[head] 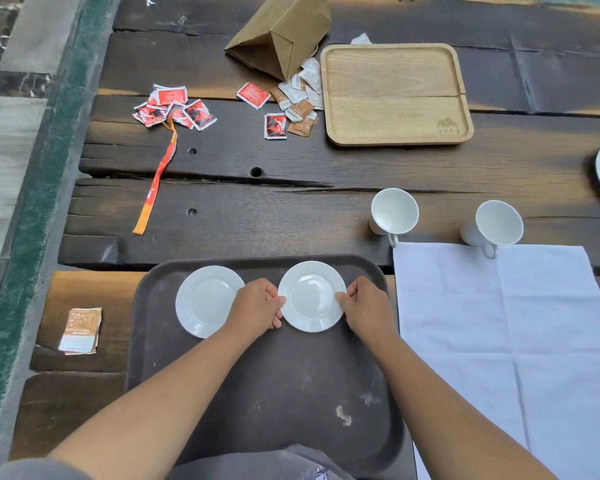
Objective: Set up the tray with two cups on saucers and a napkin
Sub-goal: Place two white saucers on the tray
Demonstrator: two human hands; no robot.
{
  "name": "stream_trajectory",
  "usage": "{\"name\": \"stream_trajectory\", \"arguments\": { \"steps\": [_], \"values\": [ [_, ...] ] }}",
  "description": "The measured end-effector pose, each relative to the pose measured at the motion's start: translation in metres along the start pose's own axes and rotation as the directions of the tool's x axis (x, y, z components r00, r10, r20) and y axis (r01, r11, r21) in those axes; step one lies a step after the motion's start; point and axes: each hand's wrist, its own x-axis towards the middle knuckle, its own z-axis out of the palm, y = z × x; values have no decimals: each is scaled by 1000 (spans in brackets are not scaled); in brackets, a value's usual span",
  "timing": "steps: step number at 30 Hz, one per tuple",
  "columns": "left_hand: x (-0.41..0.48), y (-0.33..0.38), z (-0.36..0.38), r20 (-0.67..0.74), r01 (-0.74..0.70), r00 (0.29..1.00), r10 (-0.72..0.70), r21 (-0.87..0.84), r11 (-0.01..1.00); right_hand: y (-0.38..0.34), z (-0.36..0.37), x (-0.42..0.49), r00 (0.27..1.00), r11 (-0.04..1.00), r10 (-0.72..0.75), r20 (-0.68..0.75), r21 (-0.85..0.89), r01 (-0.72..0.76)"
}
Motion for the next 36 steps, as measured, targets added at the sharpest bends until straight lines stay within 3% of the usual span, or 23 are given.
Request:
{"name": "stream_trajectory", "arguments": {
  "steps": [22,36],
  "values": [
    [1,2,2,10,0,1000,-1,21,1000,7,0,5,999,994,-38,28,-101,41],
    [6,8,7,-21,20,1000,-17,154,988,11,6,7,998,993,-63,-29,-105,60]
  ]
}}
